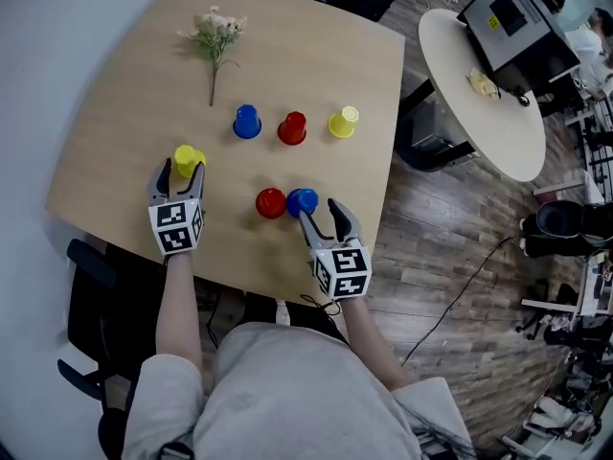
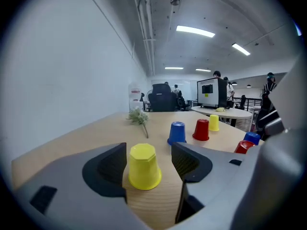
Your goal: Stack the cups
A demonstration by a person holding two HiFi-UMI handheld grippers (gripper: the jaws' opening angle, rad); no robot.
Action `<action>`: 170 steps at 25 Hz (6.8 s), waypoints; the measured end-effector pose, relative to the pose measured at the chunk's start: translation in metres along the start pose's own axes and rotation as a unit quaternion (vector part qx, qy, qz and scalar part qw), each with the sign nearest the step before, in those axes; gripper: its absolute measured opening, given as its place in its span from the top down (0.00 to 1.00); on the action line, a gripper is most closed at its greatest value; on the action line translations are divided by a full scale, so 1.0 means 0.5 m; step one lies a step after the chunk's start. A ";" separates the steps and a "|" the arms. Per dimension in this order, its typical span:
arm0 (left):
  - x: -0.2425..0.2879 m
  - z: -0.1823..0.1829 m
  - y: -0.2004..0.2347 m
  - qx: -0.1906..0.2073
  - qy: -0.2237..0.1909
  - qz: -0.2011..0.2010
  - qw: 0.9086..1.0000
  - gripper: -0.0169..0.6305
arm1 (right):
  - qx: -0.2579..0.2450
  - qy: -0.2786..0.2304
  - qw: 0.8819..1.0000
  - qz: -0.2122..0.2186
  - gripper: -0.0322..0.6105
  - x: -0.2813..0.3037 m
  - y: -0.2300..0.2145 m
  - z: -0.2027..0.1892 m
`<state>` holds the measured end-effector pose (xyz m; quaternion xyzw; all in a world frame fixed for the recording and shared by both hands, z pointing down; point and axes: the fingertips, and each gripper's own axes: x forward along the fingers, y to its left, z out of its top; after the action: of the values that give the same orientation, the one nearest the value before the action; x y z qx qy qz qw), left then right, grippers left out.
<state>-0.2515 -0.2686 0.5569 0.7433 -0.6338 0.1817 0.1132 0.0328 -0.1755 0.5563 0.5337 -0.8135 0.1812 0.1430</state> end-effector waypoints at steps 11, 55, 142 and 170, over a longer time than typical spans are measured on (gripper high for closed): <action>0.020 -0.048 -0.018 0.015 0.044 -0.033 0.998 0.65 | 0.011 -0.022 0.999 -0.041 0.55 -0.041 -0.031 0.040; -0.162 0.077 -0.211 -0.027 -0.050 -0.111 0.992 0.92 | -0.059 0.020 0.998 0.022 0.69 0.084 -0.242 0.215; -0.168 0.112 -0.309 0.106 0.092 -0.214 0.967 0.65 | -0.024 0.013 0.999 0.034 0.63 -0.007 0.033 0.137; -0.143 0.060 -0.349 0.085 0.063 -0.255 0.961 0.64 | -0.062 0.052 0.996 0.028 0.63 0.024 0.078 0.066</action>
<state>-0.0856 -0.1862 0.5110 0.8745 -0.3967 0.2461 0.1320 -0.0091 -0.1860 0.5262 0.4904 -0.8293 0.1621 0.2132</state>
